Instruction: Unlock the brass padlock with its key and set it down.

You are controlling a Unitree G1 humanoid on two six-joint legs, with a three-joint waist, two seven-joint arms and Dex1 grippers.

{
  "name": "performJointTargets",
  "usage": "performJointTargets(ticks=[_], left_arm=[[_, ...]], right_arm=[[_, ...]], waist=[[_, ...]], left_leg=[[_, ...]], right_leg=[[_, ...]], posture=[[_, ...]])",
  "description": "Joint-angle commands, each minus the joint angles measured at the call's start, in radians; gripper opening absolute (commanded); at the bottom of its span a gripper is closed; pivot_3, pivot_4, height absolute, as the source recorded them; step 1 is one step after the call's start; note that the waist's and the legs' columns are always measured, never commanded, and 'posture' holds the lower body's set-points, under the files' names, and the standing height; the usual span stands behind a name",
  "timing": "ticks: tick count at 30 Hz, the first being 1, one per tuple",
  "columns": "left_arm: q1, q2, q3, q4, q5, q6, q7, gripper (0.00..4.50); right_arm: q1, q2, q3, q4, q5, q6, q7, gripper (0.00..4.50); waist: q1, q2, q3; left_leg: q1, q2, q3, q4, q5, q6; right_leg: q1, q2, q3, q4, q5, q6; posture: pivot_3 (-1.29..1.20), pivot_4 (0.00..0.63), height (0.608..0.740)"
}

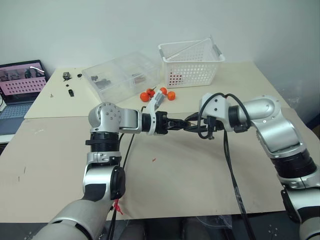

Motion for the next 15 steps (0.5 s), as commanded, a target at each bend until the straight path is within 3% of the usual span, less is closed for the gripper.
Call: performJointTargets(ticks=[1, 5, 7, 14, 15], left_arm=[[-0.018, -0.011, 0.015, -0.015, -0.023, -0.003, -0.017, 0.02], [-0.019, -0.012, 0.015, -0.014, -0.019, -0.008, -0.016, 0.02], [-0.019, -0.012, 0.017, -0.013, -0.019, -0.009, -0.015, 0.02], [-0.015, -0.004, 0.023, -0.017, -0.018, -0.008, -0.015, 0.02], [-0.015, 0.001, 0.026, -0.017, -0.018, -0.006, -0.015, 0.02]], right_arm=[[-0.018, -0.006, -0.035, -0.033, 0.017, 0.005, -0.008, 0.91], [-0.017, -0.005, -0.037, -0.035, 0.023, 0.015, -0.005, 0.91], [-0.017, -0.004, -0.038, -0.036, 0.026, 0.022, -0.006, 1.92], [-0.01, -0.014, -0.05, -0.073, 0.063, 0.068, -0.002, 4.27], [-0.008, -0.019, -0.06, -0.085, 0.078, 0.084, 0.001, 4.27]], waist=[[0.0, 0.0, 0.0], [0.0, 0.0, 0.0], [0.0, 0.0, 0.0], [-0.001, 0.0, 0.0], [0.0, 0.0, 0.0]], left_leg=[[0.0, 0.0, 0.0, 0.0, 0.0, 0.0], [0.0, 0.0, 0.0, 0.0, 0.0, 0.0], [0.0, 0.0, 0.0, 0.0, 0.0, 0.0], [0.0, 0.0, 0.0, 0.0, 0.0, 0.0], [0.0, 0.0, 0.0, 0.0, 0.0, 0.0]], right_leg=[[0.0, 0.0, 0.0, 0.0, 0.0, 0.0], [0.0, 0.0, 0.0, 0.0, 0.0, 0.0], [0.0, 0.0, 0.0, 0.0, 0.0, 0.0], [0.0, 0.0, 0.0, 0.0, 0.0, 0.0], [0.0, 0.0, 0.0, 0.0, 0.0, 0.0]], posture=[[0.0, 0.15, 0.74], [0.0, 0.15, 0.74], [0.0, 0.15, 0.74], [0.0, 0.15, 0.74], [0.0, 0.15, 0.74]])
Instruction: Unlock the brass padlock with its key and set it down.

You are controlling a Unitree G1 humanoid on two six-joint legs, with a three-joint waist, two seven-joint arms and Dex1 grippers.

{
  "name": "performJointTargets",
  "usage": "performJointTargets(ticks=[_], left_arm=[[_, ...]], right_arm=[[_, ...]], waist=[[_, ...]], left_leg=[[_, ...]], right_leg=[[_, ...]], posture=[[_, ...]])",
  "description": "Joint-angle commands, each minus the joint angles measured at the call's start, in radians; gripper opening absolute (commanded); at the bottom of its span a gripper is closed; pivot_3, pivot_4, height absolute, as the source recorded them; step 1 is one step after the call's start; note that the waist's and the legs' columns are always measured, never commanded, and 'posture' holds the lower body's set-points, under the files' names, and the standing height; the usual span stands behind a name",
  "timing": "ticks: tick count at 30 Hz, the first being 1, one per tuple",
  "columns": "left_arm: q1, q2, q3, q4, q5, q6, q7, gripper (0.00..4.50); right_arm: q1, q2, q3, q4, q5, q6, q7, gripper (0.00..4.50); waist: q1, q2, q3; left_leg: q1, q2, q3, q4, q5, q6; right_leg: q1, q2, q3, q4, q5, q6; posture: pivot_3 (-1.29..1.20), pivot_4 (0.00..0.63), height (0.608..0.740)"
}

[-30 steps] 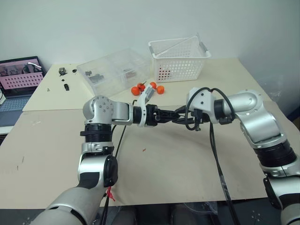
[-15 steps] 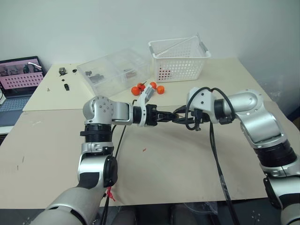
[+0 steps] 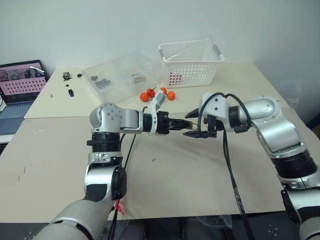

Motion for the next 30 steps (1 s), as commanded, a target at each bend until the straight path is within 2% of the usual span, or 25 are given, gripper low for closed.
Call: performJointTargets(ticks=[1, 8, 11, 13, 21, 30], left_arm=[[-0.014, 0.02, 0.023, -0.02, -0.016, -0.004, -0.015, 0.02], [-0.011, 0.056, 0.075, -0.039, -0.027, 0.02, 0.004, 0.02], [-0.014, 0.063, 0.102, -0.045, -0.043, 0.021, 0.022, 0.02], [-0.013, 0.06, 0.118, -0.046, -0.051, 0.021, 0.036, 0.02], [0.017, -0.008, 0.152, -0.072, -0.068, 0.021, 0.101, 0.02], [0.014, -0.031, 0.174, -0.074, -0.077, 0.021, 0.133, 0.02]], right_arm=[[-0.005, -0.025, -0.071, -0.076, 0.057, 0.055, 0.002, 4.27], [0.112, -0.107, -0.182, -0.088, 0.123, 0.098, -0.009, 4.27], [0.155, -0.124, -0.212, -0.08, 0.131, 0.097, -0.03, 3.63], [0.162, -0.118, -0.224, -0.085, 0.145, 0.109, -0.048, 3.0], [0.14, -0.056, -0.213, -0.144, 0.208, 0.181, -0.11, 0.16], [0.11, -0.02, -0.195, -0.185, 0.226, 0.226, -0.176, 0.06]], waist=[[0.0, 0.0, 0.0], [0.006, 0.0, 0.0], [0.007, 0.0, 0.0], [0.003, 0.0, 0.0], [0.003, 0.0, 0.0], [0.003, -0.001, 0.0]], left_leg=[[0.0, 0.0, 0.0, 0.0, 0.0, 0.0], [0.0, 0.0, 0.0, 0.0, 0.0, 0.001], [-0.001, 0.0, 0.0, 0.0, 0.0, 0.001], [-0.001, 0.0, 0.0, 0.0, 0.0, 0.001], [0.0, 0.0, 0.0, 0.0, 0.0, 0.001], [0.0, 0.0, 0.0, 0.0, 0.0, 0.001]], right_leg=[[0.0, 0.0, 0.0, 0.0, 0.0, 0.0], [0.0, 0.0, 0.0, -0.001, 0.0, 0.0], [0.0, -0.001, 0.0, -0.001, 0.0, 0.0], [0.0, -0.001, 0.0, -0.001, 0.0, 0.0], [0.001, 0.0, 0.001, 0.0, 0.0, 0.0], [0.0, 0.0, 0.001, 0.0, 0.0, 0.0]], posture=[[0.0, 0.15, 0.74], [0.0, 0.15, 0.74], [0.0, 0.15, 0.74], [0.0, 0.15, 0.74], [0.0, 0.15, 0.74], [0.0, 0.15, 0.74]])
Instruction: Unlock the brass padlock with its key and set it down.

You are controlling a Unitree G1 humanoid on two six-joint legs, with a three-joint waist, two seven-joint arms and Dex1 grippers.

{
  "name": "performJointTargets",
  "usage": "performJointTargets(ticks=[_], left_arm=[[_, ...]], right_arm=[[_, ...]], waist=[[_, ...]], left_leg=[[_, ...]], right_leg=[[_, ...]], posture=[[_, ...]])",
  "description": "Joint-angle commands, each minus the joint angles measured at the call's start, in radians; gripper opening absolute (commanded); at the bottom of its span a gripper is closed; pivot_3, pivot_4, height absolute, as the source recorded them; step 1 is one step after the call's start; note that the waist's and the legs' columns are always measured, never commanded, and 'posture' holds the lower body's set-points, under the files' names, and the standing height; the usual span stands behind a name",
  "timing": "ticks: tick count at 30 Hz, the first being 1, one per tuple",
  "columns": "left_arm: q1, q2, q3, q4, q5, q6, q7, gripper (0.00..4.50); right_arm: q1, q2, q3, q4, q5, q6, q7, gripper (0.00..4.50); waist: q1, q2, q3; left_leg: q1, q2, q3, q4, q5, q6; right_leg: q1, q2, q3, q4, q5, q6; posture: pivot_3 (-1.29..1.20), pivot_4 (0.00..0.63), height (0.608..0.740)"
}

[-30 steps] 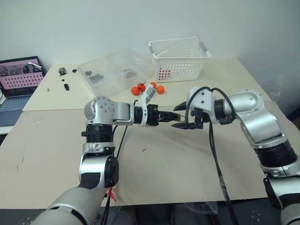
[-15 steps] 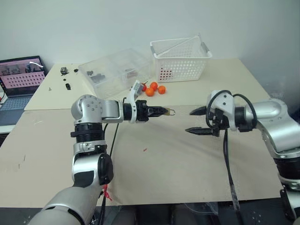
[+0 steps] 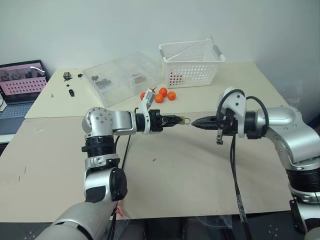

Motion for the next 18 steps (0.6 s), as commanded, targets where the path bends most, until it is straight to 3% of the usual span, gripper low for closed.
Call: performJointTargets(ticks=[1, 9, 18], left_arm=[[-0.023, -0.014, 0.014, -0.033, -0.032, 0.004, 0.006, 0.02], [-0.017, -0.031, 0.004, -0.042, -0.078, 0.004, 0.039, 0.02], [0.0, 0.015, -0.055, -0.061, -0.148, 0.004, 0.073, 0.02]], right_arm=[[-0.026, 0.002, -0.005, -0.031, 0.007, 0.005, -0.028, 0.06], [-0.009, 0.016, 0.025, -0.001, -0.016, -0.037, -0.051, 0.06], [0.005, 0.026, 0.041, 0.038, -0.044, -0.085, -0.06, 0.06]], waist=[[0.0, 0.0, 0.0], [0.0, 0.0, 0.0], [-0.001, 0.0, 0.0]], left_leg=[[0.0, 0.0, 0.0, 0.0, 0.0, 0.0], [0.0, 0.0, 0.0, 0.0, 0.0, 0.0], [0.0, 0.0, 0.0, 0.0, 0.0, 0.0]], right_leg=[[0.0, 0.0, 0.0, 0.0, 0.0, 0.0], [0.0, 0.0, 0.0, 0.0, 0.0, 0.0], [0.0, 0.0, 0.0, 0.0, 0.0, 0.0]], posture=[[0.0, 0.15, 0.74], [0.0, 0.15, 0.74], [0.0, 0.15, 0.74]])
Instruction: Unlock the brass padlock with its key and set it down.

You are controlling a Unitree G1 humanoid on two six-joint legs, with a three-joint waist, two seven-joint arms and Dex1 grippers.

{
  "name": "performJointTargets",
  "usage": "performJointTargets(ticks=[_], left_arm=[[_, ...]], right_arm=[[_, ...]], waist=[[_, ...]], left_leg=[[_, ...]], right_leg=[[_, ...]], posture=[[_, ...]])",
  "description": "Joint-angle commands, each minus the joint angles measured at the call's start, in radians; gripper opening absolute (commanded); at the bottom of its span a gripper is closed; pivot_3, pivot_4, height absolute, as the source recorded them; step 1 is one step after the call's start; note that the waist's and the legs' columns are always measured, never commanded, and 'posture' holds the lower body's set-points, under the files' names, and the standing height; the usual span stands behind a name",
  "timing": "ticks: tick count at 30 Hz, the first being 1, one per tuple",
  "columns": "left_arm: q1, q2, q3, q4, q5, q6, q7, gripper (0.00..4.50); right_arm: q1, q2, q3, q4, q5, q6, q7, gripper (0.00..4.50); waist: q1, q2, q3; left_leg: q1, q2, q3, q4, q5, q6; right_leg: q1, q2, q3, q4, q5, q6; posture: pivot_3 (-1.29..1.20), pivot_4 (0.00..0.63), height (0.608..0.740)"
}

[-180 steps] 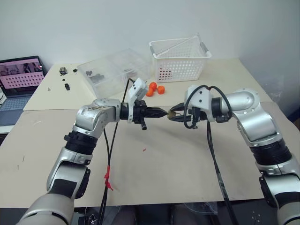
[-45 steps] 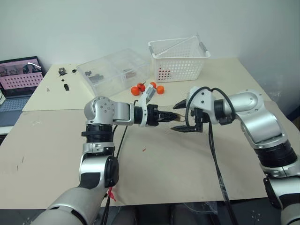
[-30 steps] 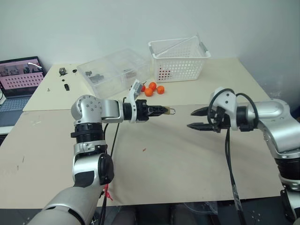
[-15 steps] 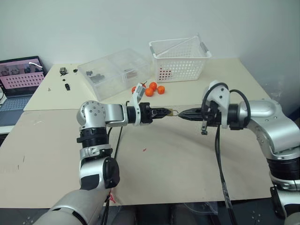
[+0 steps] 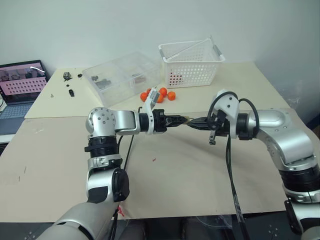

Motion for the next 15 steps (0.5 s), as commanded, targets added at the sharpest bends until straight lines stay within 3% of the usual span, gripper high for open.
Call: performJointTargets(ticks=[1, 15], left_arm=[[0.0, 0.02, -0.014, -0.045, -0.065, 0.004, 0.01, 0.02], [0.003, 0.064, -0.015, -0.027, -0.208, 0.004, 0.111, 0.02]], right_arm=[[-0.002, 0.002, -0.006, 0.01, -0.018, -0.047, -0.009, 0.06], [-0.007, 0.016, 0.018, 0.094, -0.054, -0.131, 0.007, 0.06]], waist=[[0.0, 0.0, 0.0], [0.0, 0.0, 0.0]], left_leg=[[0.0, 0.0, 0.0, 0.0, 0.0, 0.0], [0.0, 0.0, 0.0, 0.0, 0.0, 0.0]], right_leg=[[0.0, 0.0, 0.0, 0.0, 0.0, 0.0], [0.0, 0.0, 0.0, 0.0, 0.0, 0.0]], posture=[[0.0, 0.15, 0.74], [0.0, 0.15, 0.74]])
